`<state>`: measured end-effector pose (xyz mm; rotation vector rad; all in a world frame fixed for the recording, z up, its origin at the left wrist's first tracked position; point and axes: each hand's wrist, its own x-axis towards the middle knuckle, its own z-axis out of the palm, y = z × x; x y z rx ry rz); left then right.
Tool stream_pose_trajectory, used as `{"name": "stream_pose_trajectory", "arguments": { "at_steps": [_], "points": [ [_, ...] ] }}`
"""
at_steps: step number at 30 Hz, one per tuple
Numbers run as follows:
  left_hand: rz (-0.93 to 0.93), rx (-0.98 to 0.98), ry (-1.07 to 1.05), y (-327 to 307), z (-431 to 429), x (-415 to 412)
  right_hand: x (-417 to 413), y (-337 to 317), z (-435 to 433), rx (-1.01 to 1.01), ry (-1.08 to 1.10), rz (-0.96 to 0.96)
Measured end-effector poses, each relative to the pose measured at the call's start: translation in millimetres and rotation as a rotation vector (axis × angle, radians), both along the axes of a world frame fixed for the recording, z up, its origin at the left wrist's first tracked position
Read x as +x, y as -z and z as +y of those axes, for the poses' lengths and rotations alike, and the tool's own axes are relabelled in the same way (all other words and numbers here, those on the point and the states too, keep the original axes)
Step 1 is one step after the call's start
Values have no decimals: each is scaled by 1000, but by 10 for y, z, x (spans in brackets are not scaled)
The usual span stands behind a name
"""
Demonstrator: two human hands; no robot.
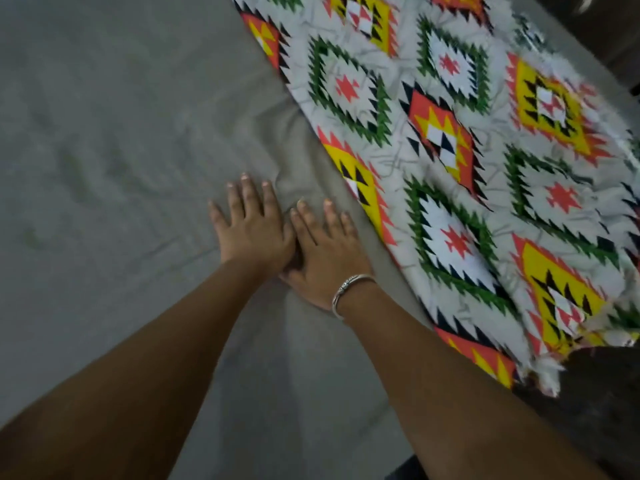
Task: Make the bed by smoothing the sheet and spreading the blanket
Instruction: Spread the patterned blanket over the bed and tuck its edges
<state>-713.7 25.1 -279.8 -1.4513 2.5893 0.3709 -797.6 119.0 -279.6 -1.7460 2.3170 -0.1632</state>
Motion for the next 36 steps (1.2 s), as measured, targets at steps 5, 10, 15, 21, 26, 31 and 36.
{"name": "stream_pose_trajectory", "arguments": {
  "at_steps": [5,10,15,21,26,31,36],
  "points": [
    [160,14,266,-94,265,-644,-545,-221,274,-111,41,-18],
    [593,504,-313,-365,482,-1106,-1029,-610,486,-101,292,46],
    [562,580,-513,-437,611,-1335,-1041,-545,626,78,134,-55],
    [549,439,-822,-377,881,-916,-719,-585,635,135,-117,-147],
    [623,645,-855,-386,1210,-986,-875,-693,802,242,51,-245],
    [745,522,-917,-392,1405,-786,-640,-737,880,345,-53,-290],
    [632,832,-824,-473,1735,-643,-618,-766,1231,413,40,-252]
  ]
}}
